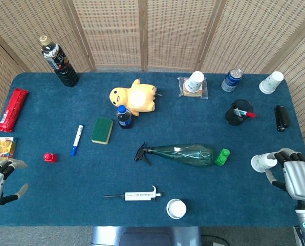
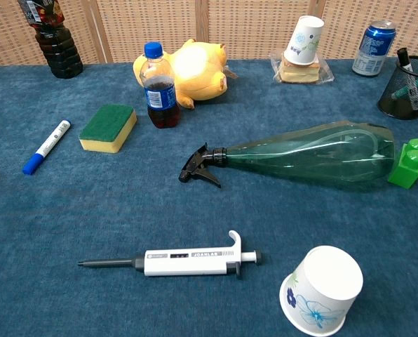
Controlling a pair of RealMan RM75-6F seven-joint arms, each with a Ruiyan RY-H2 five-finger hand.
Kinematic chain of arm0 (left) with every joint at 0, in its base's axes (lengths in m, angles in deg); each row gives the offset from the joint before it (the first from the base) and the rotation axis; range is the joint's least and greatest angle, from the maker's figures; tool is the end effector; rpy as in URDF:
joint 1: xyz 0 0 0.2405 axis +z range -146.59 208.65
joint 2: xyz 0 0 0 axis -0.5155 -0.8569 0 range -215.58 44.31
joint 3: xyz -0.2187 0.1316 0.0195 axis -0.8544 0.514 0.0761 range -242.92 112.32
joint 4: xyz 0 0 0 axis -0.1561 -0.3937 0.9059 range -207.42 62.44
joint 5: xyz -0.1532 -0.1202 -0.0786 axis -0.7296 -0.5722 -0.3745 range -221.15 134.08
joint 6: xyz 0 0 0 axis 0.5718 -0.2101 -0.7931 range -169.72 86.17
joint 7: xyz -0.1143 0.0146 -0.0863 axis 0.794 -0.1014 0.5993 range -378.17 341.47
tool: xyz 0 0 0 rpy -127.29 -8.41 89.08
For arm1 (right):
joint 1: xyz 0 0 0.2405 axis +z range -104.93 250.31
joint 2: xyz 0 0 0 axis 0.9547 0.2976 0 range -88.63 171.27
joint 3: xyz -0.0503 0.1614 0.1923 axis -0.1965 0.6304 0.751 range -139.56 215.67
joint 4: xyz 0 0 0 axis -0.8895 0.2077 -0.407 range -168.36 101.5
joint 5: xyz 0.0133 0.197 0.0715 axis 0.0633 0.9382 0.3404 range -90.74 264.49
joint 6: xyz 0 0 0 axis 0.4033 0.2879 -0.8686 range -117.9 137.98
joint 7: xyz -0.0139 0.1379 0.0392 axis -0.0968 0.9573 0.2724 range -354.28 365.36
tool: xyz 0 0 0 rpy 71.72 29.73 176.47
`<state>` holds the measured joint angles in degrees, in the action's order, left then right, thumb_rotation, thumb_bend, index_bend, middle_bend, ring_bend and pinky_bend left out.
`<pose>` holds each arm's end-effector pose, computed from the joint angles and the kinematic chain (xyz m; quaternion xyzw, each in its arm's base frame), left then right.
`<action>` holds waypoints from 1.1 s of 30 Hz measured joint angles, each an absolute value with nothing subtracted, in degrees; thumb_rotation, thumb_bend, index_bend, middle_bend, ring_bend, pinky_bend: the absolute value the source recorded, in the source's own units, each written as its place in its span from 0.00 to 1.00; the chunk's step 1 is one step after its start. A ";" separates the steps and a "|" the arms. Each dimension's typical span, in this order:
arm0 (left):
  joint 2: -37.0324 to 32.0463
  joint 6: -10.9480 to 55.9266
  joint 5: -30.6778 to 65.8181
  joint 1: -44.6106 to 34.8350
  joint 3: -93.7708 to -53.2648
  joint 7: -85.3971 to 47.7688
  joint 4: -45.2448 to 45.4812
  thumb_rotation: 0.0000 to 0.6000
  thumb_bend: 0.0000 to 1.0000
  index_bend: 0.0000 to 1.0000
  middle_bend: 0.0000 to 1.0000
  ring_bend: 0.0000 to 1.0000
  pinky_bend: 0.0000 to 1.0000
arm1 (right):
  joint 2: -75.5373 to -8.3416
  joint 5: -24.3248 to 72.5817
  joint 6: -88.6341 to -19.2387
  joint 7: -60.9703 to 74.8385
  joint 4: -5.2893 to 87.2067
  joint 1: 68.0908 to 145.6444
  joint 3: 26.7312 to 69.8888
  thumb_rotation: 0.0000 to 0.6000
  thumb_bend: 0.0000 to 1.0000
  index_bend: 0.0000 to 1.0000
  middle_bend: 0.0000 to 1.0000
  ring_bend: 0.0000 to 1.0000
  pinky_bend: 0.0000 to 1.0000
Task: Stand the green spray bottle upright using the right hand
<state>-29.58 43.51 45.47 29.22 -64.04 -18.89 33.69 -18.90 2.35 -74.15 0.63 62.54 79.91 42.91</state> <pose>-0.2795 0.1476 0.1704 -0.5942 -0.4388 -0.3881 0.5512 -0.2962 -0.2000 0.1789 0.6080 -0.3477 0.3787 0.6050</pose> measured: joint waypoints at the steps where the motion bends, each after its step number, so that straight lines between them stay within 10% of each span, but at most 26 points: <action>1: -29.58 43.36 45.44 29.16 -64.03 -18.86 33.72 1.00 0.33 0.35 0.35 0.26 0.24 | -18.85 2.41 -74.01 0.77 62.70 79.89 42.87 1.00 0.39 0.40 0.44 0.25 0.31; 20: -30.10 44.20 46.67 29.64 -63.46 -15.56 33.32 1.00 0.33 0.34 0.34 0.26 0.24 | -15.60 -3.58 -74.73 24.56 70.57 81.89 44.23 1.00 0.37 0.34 0.42 0.25 0.31; 33: -29.39 42.43 44.83 29.06 -63.73 -13.31 30.10 1.00 0.33 0.34 0.34 0.26 0.24 | -19.60 -0.70 -59.12 19.04 78.34 94.88 47.92 1.00 0.37 0.26 0.38 0.23 0.31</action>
